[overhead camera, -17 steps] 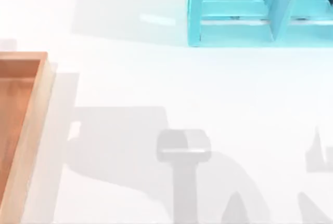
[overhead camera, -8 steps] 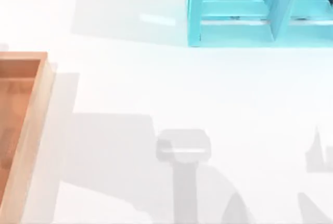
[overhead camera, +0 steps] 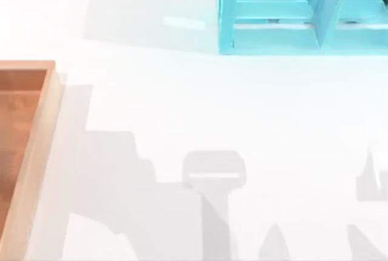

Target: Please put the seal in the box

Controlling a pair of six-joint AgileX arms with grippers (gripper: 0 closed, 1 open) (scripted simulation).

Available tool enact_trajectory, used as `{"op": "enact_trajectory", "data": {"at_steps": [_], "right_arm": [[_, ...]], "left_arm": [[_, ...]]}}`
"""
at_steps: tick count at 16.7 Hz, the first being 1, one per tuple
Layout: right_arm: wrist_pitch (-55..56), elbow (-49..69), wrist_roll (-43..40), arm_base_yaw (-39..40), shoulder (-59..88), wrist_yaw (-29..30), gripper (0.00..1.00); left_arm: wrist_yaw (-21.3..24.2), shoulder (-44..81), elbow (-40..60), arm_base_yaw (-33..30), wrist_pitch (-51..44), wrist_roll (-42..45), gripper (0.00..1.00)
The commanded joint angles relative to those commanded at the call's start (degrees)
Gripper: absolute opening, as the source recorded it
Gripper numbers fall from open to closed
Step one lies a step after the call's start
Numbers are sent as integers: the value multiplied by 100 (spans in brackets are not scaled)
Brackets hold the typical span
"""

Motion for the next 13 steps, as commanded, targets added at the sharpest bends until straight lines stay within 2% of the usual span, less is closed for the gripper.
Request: {"op": "enact_trajectory", "data": {"at_steps": [3, 13], "right_arm": [[0, 0, 0, 0, 0, 0, 100], [0, 0, 0, 0, 0, 0, 100]], "left_arm": [[0, 0, 0, 0, 0, 0, 0], [0, 0, 0, 0, 0, 0, 75]]}}
